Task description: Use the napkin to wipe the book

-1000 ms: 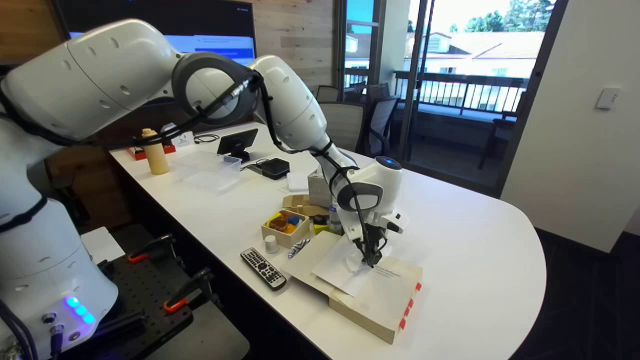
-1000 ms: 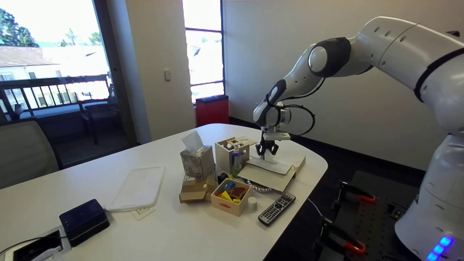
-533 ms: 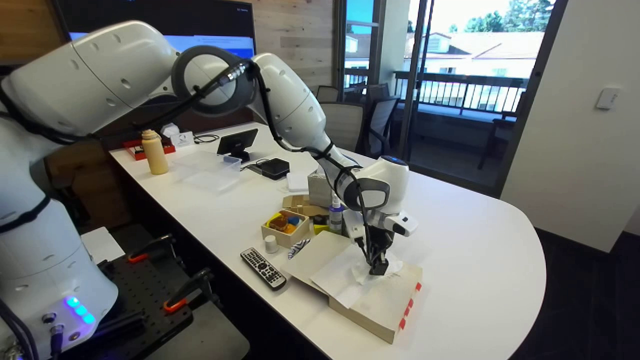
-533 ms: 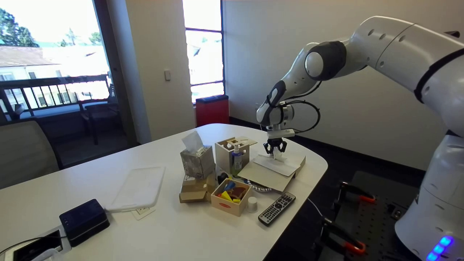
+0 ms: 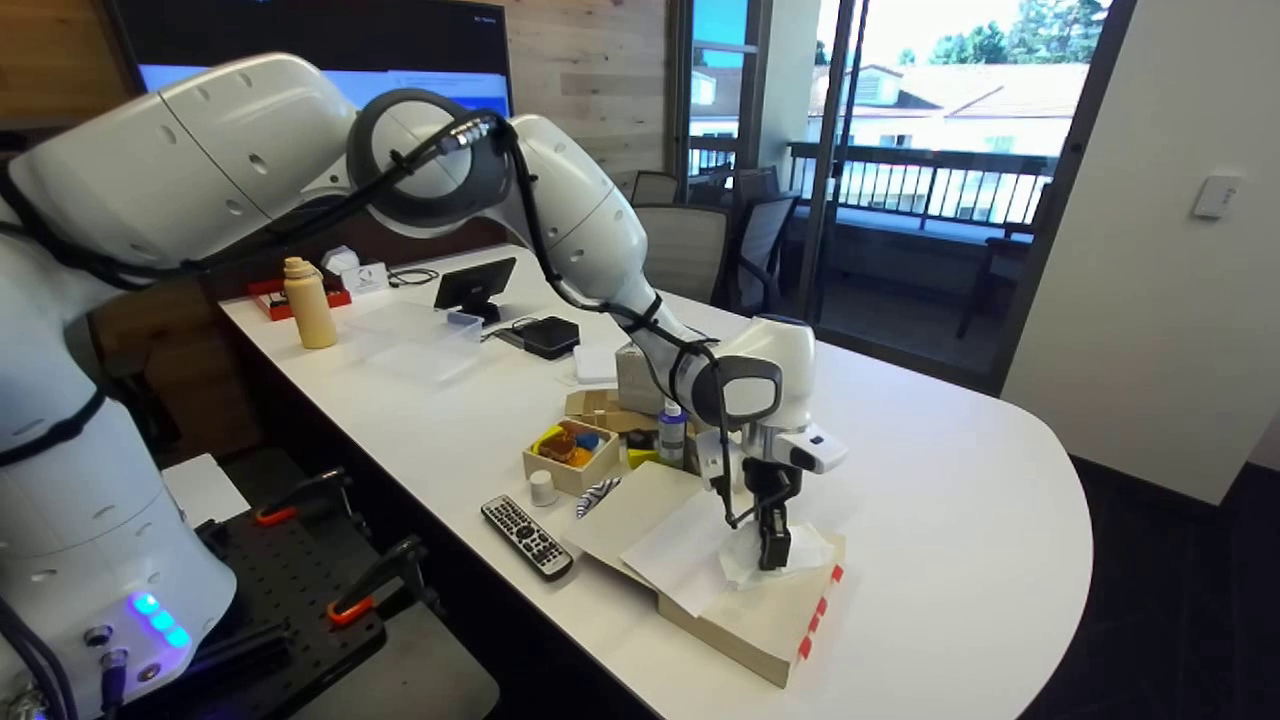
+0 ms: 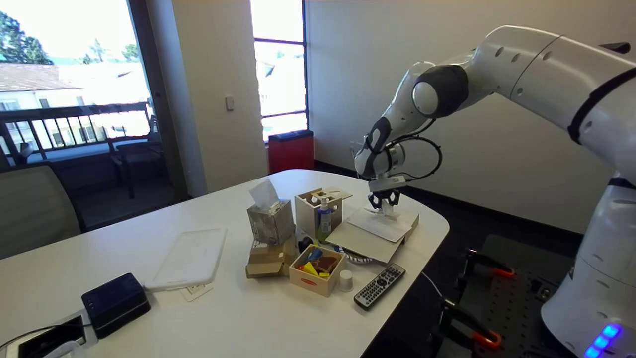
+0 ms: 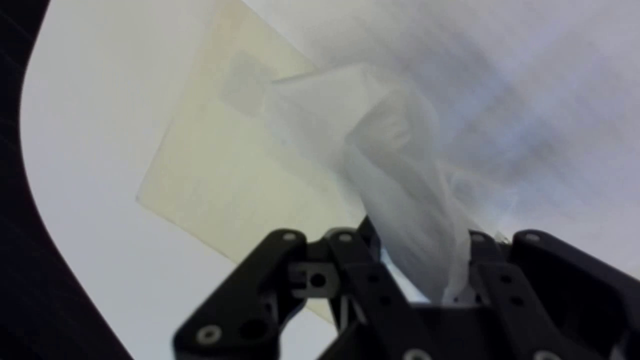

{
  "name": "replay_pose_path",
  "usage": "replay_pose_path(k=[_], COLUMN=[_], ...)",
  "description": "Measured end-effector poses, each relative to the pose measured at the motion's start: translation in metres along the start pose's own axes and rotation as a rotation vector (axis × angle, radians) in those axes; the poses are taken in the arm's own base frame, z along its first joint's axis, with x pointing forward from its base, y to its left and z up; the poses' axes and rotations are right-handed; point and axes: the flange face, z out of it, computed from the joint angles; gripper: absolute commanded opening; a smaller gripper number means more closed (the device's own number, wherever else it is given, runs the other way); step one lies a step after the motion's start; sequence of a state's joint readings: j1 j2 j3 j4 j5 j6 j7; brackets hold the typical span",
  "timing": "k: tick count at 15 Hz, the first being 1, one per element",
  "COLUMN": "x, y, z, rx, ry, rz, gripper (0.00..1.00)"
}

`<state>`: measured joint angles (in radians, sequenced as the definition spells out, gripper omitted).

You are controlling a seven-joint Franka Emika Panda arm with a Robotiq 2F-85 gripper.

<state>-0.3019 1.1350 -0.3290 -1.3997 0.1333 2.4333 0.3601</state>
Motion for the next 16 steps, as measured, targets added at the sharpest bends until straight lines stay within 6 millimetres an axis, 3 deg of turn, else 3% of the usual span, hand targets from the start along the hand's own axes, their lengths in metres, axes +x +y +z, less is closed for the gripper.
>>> replay_pose_path(k=[6, 11, 16], x=[0.001, -0.008, -0.030], y=[0.016, -0.010, -0.037], z=[0.014, 0.003, -0.006], rx=[-0.036, 0.100, 0.177], ry=[-0.011, -0.068, -0.200], rz=[0.040, -0.047, -0.151], gripper=[0.03, 0.03, 0.03])
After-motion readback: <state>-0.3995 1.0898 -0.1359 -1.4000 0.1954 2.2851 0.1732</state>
